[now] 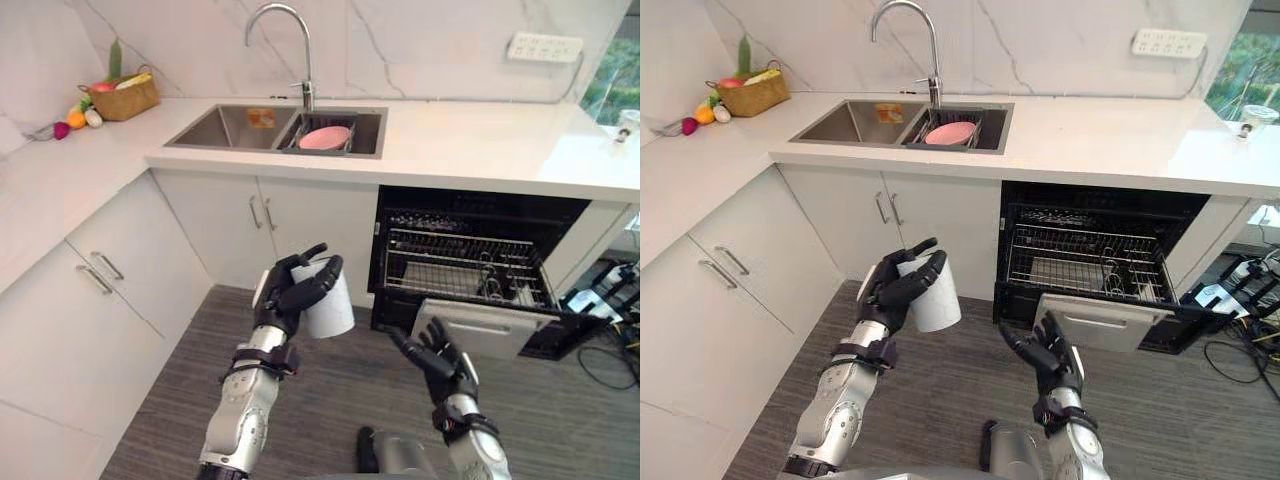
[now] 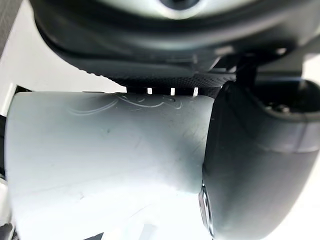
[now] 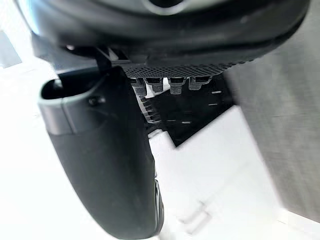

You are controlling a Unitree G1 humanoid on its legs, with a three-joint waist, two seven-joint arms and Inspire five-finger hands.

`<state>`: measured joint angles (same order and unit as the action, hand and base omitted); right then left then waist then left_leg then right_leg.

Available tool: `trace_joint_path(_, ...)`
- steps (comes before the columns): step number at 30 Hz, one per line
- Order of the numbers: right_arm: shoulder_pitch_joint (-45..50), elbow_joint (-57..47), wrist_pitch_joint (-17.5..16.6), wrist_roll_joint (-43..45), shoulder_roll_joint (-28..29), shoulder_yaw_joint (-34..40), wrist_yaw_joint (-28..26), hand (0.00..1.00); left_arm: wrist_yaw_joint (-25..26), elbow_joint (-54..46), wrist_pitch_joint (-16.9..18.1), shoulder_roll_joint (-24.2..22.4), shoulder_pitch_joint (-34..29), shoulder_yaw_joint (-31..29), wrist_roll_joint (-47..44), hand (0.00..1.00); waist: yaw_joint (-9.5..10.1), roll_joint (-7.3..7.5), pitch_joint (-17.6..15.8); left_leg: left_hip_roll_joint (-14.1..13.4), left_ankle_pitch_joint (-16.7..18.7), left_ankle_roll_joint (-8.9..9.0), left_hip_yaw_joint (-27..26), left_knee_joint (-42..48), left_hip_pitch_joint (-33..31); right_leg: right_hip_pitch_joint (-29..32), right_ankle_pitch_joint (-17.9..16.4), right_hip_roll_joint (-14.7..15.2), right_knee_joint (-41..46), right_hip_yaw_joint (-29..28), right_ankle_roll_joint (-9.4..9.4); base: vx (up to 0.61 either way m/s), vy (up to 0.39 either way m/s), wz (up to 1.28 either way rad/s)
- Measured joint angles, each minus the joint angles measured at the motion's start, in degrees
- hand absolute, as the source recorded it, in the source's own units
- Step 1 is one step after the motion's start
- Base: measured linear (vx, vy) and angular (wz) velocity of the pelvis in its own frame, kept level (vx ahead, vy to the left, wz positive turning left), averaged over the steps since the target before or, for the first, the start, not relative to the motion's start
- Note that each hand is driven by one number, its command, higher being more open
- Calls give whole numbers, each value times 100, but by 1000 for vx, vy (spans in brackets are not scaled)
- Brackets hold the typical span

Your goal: Walk over to the sink, pick up the cup, carry it to the dishwasher, place the cup inside the dishwasher, then close the dishwasher door

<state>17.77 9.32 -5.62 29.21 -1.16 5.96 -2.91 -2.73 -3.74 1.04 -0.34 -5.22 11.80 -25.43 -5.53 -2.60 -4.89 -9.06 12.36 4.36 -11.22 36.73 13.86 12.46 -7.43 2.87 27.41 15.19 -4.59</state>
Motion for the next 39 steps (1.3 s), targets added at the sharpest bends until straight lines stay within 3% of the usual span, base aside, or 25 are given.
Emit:
trace_joint_path(1,70,-132,-61,-1,19,29,17,100,2,0,8,-74,-10,-12,0,0,28,8,-12,-105,-400,123,47,613,-224,-151,-95,-44,-15,-34,-3,427,-249,-6)
trace_joint_path(2,124,-328,-220,-10,18,38,39,100,29,-1,62,-179,-40,-36,1,0,166,-69,9,-316,-987,546,169,1789,-768,-395,-216,-197,-131,-122,-24,309,-140,-35)
trace_joint_path(3,111,-380,-292,-13,8,53,51,100,41,-6,80,-194,-41,-22,-1,0,194,-122,16,-425,-998,566,222,2297,-1038,-543,-251,-279,-223,-153,-35,388,-130,-43)
trace_joint_path(4,76,-418,-423,-14,3,60,75,100,45,-6,80,-186,-55,-24,13,0,185,-153,32,-623,-935,487,221,2895,-1505,-867,-292,-405,-475,-191,-41,458,-124,-39)
trace_joint_path(5,65,-462,-517,-4,7,54,84,100,48,-6,82,-180,-92,-47,13,0,227,-119,34,-838,-726,324,-14,2917,-1777,-1162,-314,-479,-715,-320,-49,447,-103,-61)
trace_joint_path(6,60,-579,-594,-6,8,49,90,100,49,-6,84,-190,-142,-67,13,0,311,-118,40,-989,-473,100,-278,2546,-1944,-1365,-329,-507,-900,-530,-47,371,-73,-71)
trace_joint_path(8,-78,-681,-703,-58,2,-11,114,100,67,-8,115,-193,-229,-113,11,0,381,-116,47,-947,-248,-123,-357,1422,-2073,-1505,-347,-480,-1020,-915,-68,331,-8,-92)
trace_joint_path(12,-475,-680,-811,-441,-103,-184,314,100,175,-4,131,-151,-258,-139,-42,0,452,-37,81,-362,-303,-98,443,-1639,-1995,-1441,-446,-292,-1028,-1802,71,399,152,-117)
trace_joint_path(14,-529,-680,-821,-548,-141,-141,363,100,146,16,129,-141,-261,-130,-43,0,433,10,95,-157,-814,-105,577,-2657,-1935,-1479,-595,-115,-991,-2174,349,476,279,-97)
trace_joint_path(15,-528,-680,-820,-588,-219,-93,360,100,99,16,133,-127,-262,-125,-42,0,415,-51,132,-115,-1681,-111,603,-3221,-1807,-1519,-771,-79,-921,-2342,602,443,306,-81)
trace_joint_path(16,-533,-659,-823,-591,-305,-62,347,100,84,17,135,-127,-267,-106,-41,0,386,-128,172,-128,-2056,-54,595,-3331,-1781,-1548,-856,-87,-904,-2395,702,426,338,-60)
trace_joint_path(17,-554,-563,-816,-591,-304,-5,314,100,59,46,142,-18,-274,-63,-36,0,273,-36,273,-22,-1825,281,541,-3503,-1532,-1579,-967,105,-876,-2440,844,355,332,-43)
trace_joint_path(18,-587,-548,-816,-588,-253,21,234,100,33,50,177,168,-255,-62,-33,0,230,156,279,164,-1810,270,333,-3772,-1322,-1564,-962,328,-879,-2403,938,310,309,-47)
trace_joint_path(19,-619,-537,-816,-587,-228,27,176,100,32,63,195,260,-253,-68,-32,0,235,227,289,230,-1796,246,233,-3852,-1251,-1559,-934,412,-921,-2369,988,254,295,-54)
trace_joint_path(20,-674,-536,-817,-576,-201,41,86,100,31,202,215,399,-199,-65,-27,0,213,310,336,337,-1735,155,105,-3884,-1217,-1570,-811,561,-1093,-2228,1191,186,224,-44)
trace_joint_path(23,-856,-536,-819,-354,-191,94,56,100,34,430,160,392,48,83,115,0,135,335,351,582,-1591,-30,-33,-3884,-1208,-1553,-605,809,-1237,-2094,1448,99,142,-23)
trace_joint_path(25,-812,-529,-812,-335,-129,133,104,100,20,431,77,360,193,340,262,0,104,346,343,720,-1503,-127,-60,-3828,-1171,-1381,-571,910,-866,-2031,1509,43,114,-14)
trace_joint_path(27,-811,-523,-754,-348,11,100,137,100,-12,430,44,338,249,460,401,0,83,363,287,745,-1376,-202,-249,-3734,-1016,-971,-484,1001,-12,-1730,1443,26,113,-51)
trace_joint_path(28,-827,-523,-739,-350,90,15,130,100,4,430,23,333,248,439,432,0,92,358,207,716,-1226,-245,-487,-3590,-871,-818,-350,1102,378,-1341,1318,9,132,-111)
trace_joint_path(31,-858,-502,-647,-353,119,-236,-110,100,360,428,15,397,316,109,391,0,154,354,64,522,-990,-292,-1056,-3401,-665,-787,-134,1188,107,-530,1377,-18,82,-136)
trace_joint_path(34,-976,-508,-592,-397,69,-410,-263,100,649,435,57,521,436,-369,344,0,158,378,-137,447,-673,-206,-1056,-2887,-832,-877,-107,1103,-562,-285,1101,-75,-33,-109)
trace_joint_path(36,-968,-508,-587,-384,-142,-376,-199,100,665,473,107,535,556,-258,343,0,100,186,-258,124,-175,-138,-1001,-2064,-1274,-937,-180,946,-709,-175,1009,-118,-82,-8)
trace_joint_path(39,-879,-606,-585,-200,-303,-432,-176,100,634,479,199,428,338,-64,343,0,95,-27,-321,-274,-9,95,-919,-1599,-1228,-1205,-440,619,-699,-153,737,-69,-122,3)
